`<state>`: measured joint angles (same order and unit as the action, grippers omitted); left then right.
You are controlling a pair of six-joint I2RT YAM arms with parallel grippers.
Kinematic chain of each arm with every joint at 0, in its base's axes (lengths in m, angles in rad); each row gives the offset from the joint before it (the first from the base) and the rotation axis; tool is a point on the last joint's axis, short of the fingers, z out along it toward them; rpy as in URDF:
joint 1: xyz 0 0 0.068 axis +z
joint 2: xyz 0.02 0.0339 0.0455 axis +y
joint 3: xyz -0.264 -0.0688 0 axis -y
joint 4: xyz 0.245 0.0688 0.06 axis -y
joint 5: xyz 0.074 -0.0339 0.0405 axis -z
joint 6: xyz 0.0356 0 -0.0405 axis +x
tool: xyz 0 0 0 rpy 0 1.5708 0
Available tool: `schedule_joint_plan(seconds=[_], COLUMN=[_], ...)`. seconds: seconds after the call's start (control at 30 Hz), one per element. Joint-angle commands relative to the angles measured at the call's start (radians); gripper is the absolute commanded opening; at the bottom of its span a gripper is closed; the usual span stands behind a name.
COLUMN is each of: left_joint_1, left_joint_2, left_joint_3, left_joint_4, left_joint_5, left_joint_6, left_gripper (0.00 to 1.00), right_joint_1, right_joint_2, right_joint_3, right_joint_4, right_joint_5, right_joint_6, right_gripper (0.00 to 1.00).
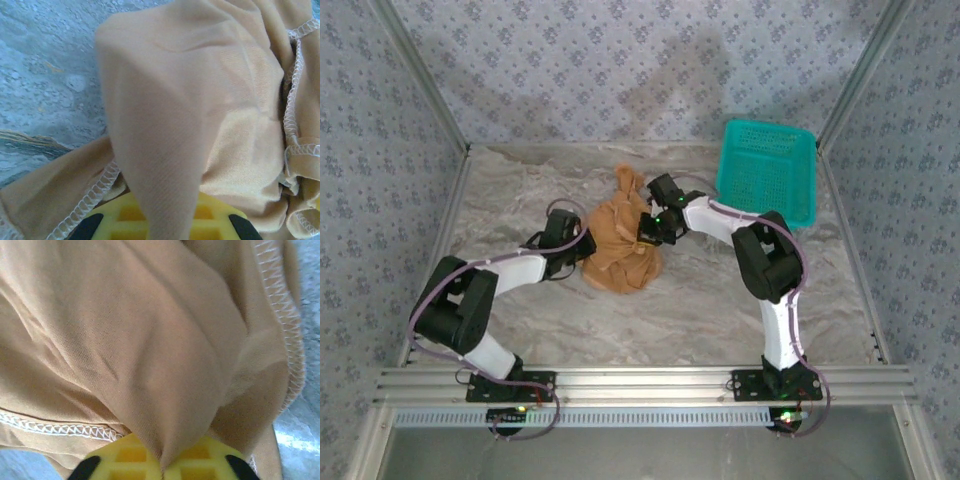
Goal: Fold the inside-out t-shirt
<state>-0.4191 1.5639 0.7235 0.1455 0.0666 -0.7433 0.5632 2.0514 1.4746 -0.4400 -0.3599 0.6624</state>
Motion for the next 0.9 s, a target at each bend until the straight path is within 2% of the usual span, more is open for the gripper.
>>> schedule_joint_plan(seconds=[0.0, 0.17, 0.27, 0.37, 0.47, 0.63, 0.73, 0.87], left_joint_1=[0.037, 0.170, 0.279, 0.346, 0.358, 0.357, 0.356, 0.357], left_joint_2=[-0.101, -0.294, -0.406, -0.494, -0.548, -0.564, -0.565, -0.563], left_joint_3=[0.064, 0.205, 0.291, 0.358, 0.392, 0.431, 0.520, 0.682], left_joint_4=[-0.127, -0.430, -0.553, -0.624, -0.650, -0.650, -0.700, -0.745], left_joint_5=[-0.014, -0.069, -0.055, -0.051, -0.028, 0.085, 0.136, 0.263], left_joint_6=[0.039, 0.090, 0.091, 0.092, 0.072, 0.042, 0.060, 0.089], left_gripper=[0.00, 0.00, 0.00, 0.00, 0.00, 0.00, 0.00, 0.00], right_joint_1=[-0.025, -0.078, -0.121, -0.166, -0.180, -0.145, -0.133, -0.117], right_joint_2=[-0.101, -0.259, -0.363, -0.456, -0.526, -0.588, -0.625, -0.701], right_joint_3=[0.061, 0.099, 0.087, 0.053, 0.017, 0.034, 0.088, 0.164], right_joint_4=[-0.073, -0.187, -0.213, -0.208, -0.167, -0.119, -0.119, -0.108], right_joint_5=[-0.021, -0.002, 0.008, 0.020, 0.012, -0.027, -0.052, -0.072], right_joint_6=[-0.024, -0.088, -0.098, -0.094, -0.060, -0.014, 0.002, 0.026], right_gripper=[0.01, 0.00, 0.00, 0.00, 0.00, 0.00, 0.00, 0.00])
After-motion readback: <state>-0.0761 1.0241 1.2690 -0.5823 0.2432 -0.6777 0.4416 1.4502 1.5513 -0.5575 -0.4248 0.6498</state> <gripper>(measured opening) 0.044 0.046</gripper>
